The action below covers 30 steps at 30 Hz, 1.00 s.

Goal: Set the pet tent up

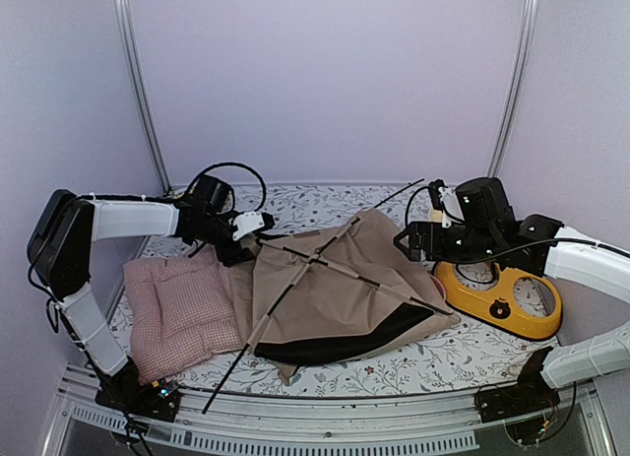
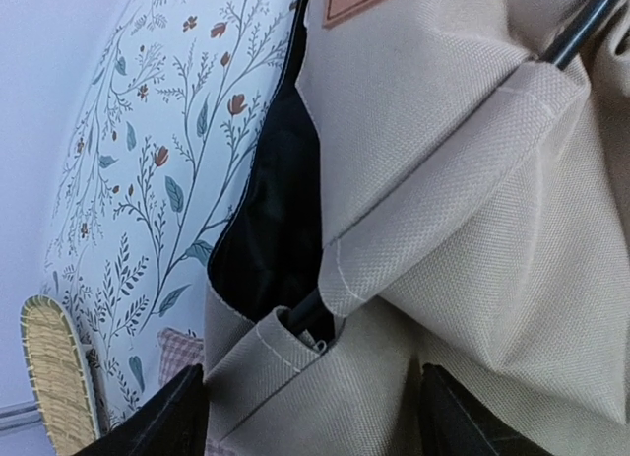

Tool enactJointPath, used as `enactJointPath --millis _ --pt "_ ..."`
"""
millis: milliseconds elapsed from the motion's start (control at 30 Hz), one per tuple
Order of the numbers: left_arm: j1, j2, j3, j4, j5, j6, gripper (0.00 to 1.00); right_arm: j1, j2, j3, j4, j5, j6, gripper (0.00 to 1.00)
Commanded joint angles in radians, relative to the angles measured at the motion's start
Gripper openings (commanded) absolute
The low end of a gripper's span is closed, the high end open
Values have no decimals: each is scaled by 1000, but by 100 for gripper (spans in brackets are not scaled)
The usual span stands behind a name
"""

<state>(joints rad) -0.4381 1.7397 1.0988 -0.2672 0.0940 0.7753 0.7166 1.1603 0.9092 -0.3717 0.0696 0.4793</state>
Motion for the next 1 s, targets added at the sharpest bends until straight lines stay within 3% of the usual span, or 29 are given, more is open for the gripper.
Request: enactJointPath --millis 0,500,967 --pt "-2 -3 4 30 16 4 74 -8 -16 2 25 19 8 96" --pt "-3 -9 -4 40 27 5 65 -7 -20 -5 24 21 9 96" --pt "-7 -1 -1 37 37 12 44 -8 -22 -10 25 22 12 96"
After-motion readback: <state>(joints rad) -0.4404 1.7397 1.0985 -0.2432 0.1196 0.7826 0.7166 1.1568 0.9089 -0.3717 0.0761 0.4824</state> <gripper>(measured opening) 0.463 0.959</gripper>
